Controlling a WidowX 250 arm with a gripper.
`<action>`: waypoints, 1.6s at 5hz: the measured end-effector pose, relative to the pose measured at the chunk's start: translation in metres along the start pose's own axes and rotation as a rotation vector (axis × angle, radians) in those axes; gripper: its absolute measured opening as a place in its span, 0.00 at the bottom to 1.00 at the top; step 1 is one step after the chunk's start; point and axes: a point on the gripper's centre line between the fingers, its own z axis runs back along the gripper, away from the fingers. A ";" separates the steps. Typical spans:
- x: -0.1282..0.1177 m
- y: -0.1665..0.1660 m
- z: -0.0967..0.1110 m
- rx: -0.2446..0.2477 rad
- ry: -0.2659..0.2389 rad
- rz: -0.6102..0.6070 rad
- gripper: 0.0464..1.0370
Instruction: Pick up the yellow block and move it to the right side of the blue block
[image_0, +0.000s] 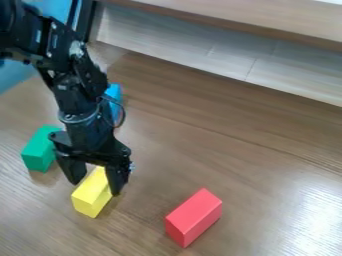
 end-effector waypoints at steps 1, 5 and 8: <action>-0.001 0.002 -0.007 0.029 0.028 -0.005 0.93; 0.045 0.002 0.014 -0.006 -0.042 0.053 0.53; 0.164 -0.031 -0.008 -0.044 -0.039 -0.024 0.53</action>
